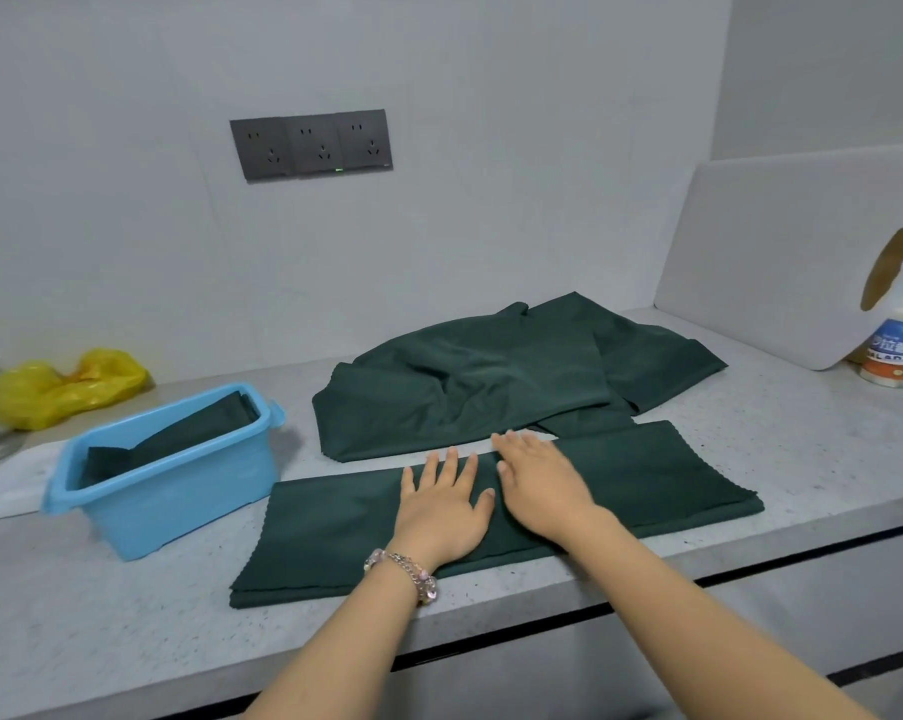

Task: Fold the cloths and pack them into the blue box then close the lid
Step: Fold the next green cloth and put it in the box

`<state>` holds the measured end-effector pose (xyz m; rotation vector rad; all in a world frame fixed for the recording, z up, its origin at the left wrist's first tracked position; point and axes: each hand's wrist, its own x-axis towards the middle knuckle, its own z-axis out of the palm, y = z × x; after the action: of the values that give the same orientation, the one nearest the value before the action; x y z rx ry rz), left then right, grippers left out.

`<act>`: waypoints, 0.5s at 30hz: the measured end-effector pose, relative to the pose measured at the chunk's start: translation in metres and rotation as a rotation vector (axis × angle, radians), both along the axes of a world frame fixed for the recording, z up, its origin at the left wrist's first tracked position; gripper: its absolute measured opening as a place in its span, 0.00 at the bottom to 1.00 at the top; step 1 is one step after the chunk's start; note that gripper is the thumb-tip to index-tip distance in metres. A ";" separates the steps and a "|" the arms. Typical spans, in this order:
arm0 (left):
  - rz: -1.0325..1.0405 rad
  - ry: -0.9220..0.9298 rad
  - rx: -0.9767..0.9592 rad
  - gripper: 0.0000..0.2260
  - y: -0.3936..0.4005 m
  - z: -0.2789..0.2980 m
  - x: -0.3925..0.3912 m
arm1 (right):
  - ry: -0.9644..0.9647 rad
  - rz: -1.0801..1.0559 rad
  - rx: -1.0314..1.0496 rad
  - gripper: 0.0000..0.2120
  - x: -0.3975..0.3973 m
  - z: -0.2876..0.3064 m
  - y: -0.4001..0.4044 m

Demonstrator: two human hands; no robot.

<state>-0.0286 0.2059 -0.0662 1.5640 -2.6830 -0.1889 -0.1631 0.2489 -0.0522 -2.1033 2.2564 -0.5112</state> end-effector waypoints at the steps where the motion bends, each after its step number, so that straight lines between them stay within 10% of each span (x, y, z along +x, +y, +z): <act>1: -0.003 0.002 0.008 0.26 -0.001 0.001 0.000 | -0.022 0.021 0.033 0.23 0.006 -0.005 -0.002; 15: -0.009 0.043 -0.005 0.24 -0.017 0.002 0.076 | 0.022 -0.004 0.119 0.23 0.006 -0.012 -0.004</act>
<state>0.0470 0.1886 -0.0644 1.5284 -2.6563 -0.2136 -0.1569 0.2451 -0.0647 -2.0579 2.2425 -0.3459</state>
